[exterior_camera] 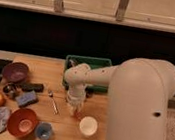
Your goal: Place pepper in purple bowl
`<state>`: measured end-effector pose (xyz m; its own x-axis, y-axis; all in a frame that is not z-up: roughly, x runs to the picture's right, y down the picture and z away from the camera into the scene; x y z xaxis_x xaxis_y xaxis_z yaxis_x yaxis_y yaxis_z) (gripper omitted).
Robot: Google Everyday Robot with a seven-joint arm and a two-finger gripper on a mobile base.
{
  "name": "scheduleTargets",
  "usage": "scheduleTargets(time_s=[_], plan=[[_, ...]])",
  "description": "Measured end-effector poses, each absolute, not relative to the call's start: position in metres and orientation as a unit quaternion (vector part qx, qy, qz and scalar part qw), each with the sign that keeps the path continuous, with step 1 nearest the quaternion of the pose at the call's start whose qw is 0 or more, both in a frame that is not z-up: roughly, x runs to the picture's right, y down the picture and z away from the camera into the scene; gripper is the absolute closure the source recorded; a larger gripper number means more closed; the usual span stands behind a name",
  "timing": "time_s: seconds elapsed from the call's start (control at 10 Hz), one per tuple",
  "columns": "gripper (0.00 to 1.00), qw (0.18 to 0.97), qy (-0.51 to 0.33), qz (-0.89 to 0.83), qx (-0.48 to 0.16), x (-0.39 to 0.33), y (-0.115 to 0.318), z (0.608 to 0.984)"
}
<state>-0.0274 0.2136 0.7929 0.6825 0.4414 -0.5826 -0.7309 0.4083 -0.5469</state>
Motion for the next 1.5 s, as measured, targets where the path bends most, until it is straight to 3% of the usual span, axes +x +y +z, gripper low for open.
scheduleTargets(time_s=[0.3,0.9,1.1,1.5], plan=[[1.00,0.857,0.116,0.353,-0.357,-0.049,0.153,0.759],[1.00,0.898,0.010,0.339,-0.281,-0.135,0.028,0.780],[1.00,0.906,-0.025,0.335,-0.257,-0.158,-0.017,0.771],[1.00,0.908,-0.034,0.334,-0.250,-0.163,-0.029,0.766]])
